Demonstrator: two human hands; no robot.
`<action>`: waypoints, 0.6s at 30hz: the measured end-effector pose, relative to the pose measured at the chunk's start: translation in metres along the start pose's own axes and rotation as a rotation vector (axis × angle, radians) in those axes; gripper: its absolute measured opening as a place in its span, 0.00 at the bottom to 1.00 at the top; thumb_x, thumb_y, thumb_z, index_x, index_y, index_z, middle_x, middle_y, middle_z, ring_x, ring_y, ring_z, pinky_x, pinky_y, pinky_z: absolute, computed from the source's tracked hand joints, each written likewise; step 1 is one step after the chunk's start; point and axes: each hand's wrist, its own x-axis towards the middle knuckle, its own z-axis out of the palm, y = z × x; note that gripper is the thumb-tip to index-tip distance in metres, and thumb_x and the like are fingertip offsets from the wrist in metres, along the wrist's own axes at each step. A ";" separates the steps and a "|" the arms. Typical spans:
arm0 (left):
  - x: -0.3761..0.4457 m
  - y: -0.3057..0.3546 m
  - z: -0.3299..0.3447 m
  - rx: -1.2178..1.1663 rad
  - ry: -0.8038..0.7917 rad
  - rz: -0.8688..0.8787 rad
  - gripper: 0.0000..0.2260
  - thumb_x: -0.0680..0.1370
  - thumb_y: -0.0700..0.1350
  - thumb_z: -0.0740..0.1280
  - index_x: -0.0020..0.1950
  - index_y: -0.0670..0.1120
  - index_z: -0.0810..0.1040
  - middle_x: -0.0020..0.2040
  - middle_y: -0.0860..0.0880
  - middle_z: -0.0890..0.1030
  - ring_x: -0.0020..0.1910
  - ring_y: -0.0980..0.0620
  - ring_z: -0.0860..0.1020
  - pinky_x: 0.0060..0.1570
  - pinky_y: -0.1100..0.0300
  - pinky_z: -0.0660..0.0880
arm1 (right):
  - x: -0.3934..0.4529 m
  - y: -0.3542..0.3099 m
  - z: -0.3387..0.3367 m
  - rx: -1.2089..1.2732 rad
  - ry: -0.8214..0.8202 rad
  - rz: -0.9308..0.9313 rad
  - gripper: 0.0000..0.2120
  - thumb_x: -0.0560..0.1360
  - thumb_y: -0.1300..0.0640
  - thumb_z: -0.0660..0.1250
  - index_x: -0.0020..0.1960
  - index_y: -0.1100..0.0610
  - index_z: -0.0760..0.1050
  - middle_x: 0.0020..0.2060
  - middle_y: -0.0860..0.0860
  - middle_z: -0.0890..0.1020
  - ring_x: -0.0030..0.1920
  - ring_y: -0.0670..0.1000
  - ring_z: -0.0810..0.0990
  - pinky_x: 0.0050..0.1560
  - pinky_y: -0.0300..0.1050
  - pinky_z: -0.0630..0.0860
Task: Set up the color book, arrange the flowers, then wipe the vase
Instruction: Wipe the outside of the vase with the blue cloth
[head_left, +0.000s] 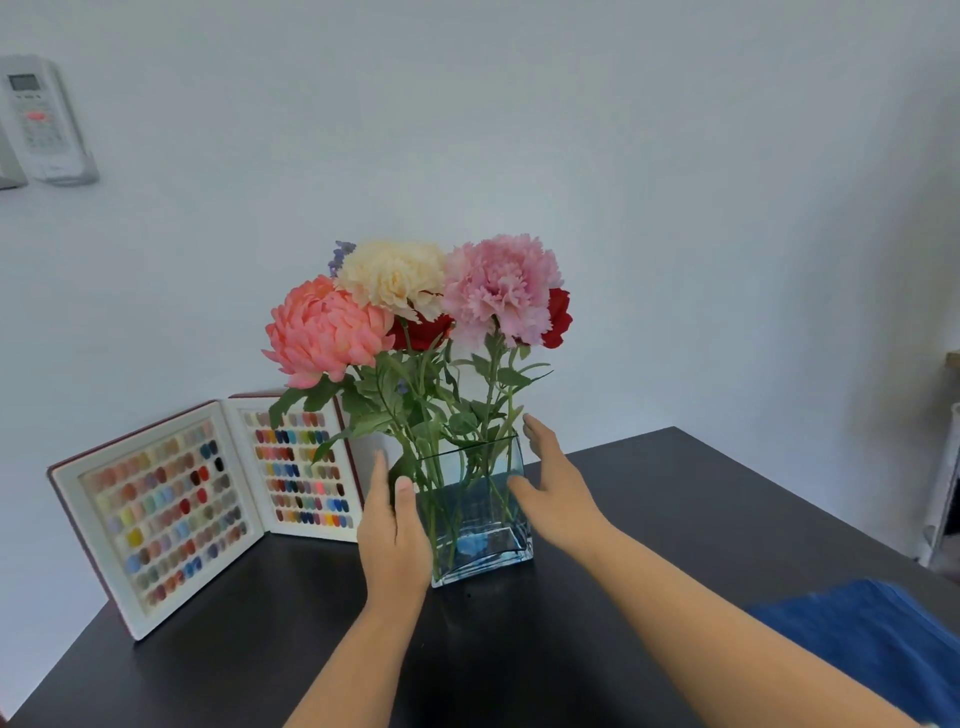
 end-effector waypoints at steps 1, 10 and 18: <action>-0.007 0.005 0.002 0.007 0.023 0.064 0.22 0.83 0.52 0.54 0.77 0.51 0.60 0.75 0.59 0.62 0.75 0.60 0.58 0.73 0.53 0.58 | -0.006 0.004 -0.007 -0.040 0.003 -0.014 0.34 0.75 0.59 0.62 0.75 0.43 0.50 0.74 0.42 0.60 0.71 0.42 0.59 0.66 0.39 0.58; -0.061 0.059 0.071 -0.027 -0.245 0.354 0.21 0.78 0.48 0.59 0.71 0.50 0.68 0.74 0.60 0.64 0.76 0.51 0.58 0.73 0.55 0.56 | -0.049 0.035 -0.120 -0.194 0.167 0.053 0.33 0.76 0.56 0.61 0.74 0.37 0.50 0.72 0.33 0.58 0.70 0.38 0.58 0.63 0.40 0.63; -0.113 0.063 0.150 0.050 -0.660 0.287 0.15 0.80 0.46 0.63 0.66 0.56 0.74 0.68 0.67 0.66 0.74 0.65 0.53 0.71 0.55 0.60 | -0.103 0.066 -0.197 -0.411 0.245 0.140 0.29 0.77 0.55 0.62 0.75 0.44 0.55 0.73 0.40 0.61 0.71 0.42 0.61 0.65 0.43 0.67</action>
